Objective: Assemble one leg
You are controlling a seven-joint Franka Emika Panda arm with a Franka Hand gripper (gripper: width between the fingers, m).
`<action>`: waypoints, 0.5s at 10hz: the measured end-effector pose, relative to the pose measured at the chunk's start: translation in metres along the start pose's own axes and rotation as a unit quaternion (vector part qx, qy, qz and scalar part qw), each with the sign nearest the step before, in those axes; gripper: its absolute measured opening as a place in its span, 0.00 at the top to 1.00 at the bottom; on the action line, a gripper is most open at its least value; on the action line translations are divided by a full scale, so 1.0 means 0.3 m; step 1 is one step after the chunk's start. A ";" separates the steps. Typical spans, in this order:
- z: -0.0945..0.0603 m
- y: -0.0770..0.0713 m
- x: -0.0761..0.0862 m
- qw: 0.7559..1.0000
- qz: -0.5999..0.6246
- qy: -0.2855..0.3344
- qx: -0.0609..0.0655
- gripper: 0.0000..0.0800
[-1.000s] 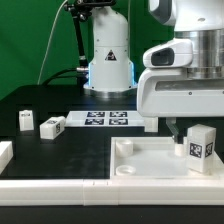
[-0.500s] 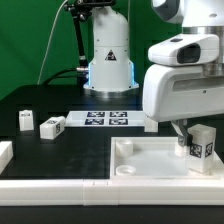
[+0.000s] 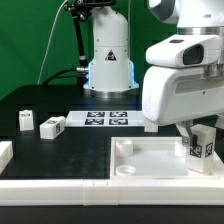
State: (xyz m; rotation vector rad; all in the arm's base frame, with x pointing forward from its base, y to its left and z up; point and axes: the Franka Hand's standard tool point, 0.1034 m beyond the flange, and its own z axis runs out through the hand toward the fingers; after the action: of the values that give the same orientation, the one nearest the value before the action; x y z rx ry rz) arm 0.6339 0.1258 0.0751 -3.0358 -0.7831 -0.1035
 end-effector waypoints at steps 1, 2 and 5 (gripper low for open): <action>0.000 0.000 0.000 1.000 0.000 0.000 0.000 0.64; 0.000 0.001 0.000 1.000 0.003 0.000 0.000 0.64; 0.002 0.009 -0.006 0.997 0.081 0.001 0.009 0.64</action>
Offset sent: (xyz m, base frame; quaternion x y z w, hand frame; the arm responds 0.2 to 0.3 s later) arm 0.0000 0.0000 0.0000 0.0000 0.0000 0.0000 1.0000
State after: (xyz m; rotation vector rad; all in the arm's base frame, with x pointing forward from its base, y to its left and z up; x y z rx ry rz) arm 0.6335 0.1227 0.0743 -3.0667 -0.5331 -0.0965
